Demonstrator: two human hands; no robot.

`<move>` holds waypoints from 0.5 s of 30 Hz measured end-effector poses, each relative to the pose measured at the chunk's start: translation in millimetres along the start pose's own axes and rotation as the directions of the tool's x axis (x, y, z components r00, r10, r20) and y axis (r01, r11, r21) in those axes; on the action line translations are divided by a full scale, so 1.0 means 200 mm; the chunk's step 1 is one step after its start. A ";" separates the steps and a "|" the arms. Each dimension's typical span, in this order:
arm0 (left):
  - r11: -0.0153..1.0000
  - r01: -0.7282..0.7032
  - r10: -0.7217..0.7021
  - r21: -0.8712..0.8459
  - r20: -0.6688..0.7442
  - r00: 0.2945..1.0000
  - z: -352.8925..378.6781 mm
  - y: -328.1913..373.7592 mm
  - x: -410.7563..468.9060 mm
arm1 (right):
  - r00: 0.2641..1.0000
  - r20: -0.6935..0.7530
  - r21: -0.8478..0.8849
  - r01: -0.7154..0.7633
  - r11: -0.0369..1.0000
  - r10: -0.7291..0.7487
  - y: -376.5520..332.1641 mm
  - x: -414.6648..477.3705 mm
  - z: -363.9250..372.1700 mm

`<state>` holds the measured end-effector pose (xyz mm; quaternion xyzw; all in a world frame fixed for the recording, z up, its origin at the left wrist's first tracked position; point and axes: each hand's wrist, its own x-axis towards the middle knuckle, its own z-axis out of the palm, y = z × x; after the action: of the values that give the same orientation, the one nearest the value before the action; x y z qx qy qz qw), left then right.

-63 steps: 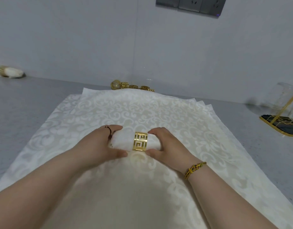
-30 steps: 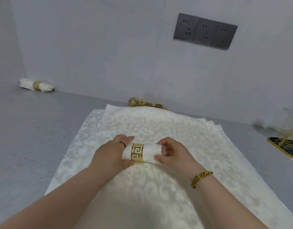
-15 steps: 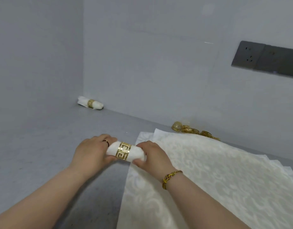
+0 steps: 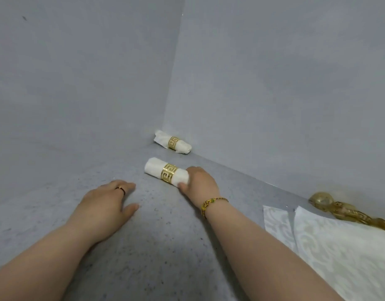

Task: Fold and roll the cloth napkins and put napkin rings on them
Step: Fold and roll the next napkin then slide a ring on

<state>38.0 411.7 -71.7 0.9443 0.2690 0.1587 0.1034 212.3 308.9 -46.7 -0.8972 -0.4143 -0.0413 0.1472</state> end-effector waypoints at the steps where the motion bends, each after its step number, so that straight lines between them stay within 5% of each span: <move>1: 0.999 -0.034 0.034 0.030 0.002 0.999 0.02 -0.02 0.02 | 1.000 -0.001 -0.012 -0.016 1.000 0.016 -0.01 0.08 0.02; 15: 0.991 -0.099 0.099 0.086 0.004 0.995 0.10 -0.07 0.05 | 0.992 -0.067 -0.122 -0.117 0.986 0.110 -0.09 0.71 0.21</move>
<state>46.1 427.1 -92.9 0.9601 0.2283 0.1520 0.0545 289.6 435.1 -55.3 -0.9252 -0.3545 -0.0857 0.1047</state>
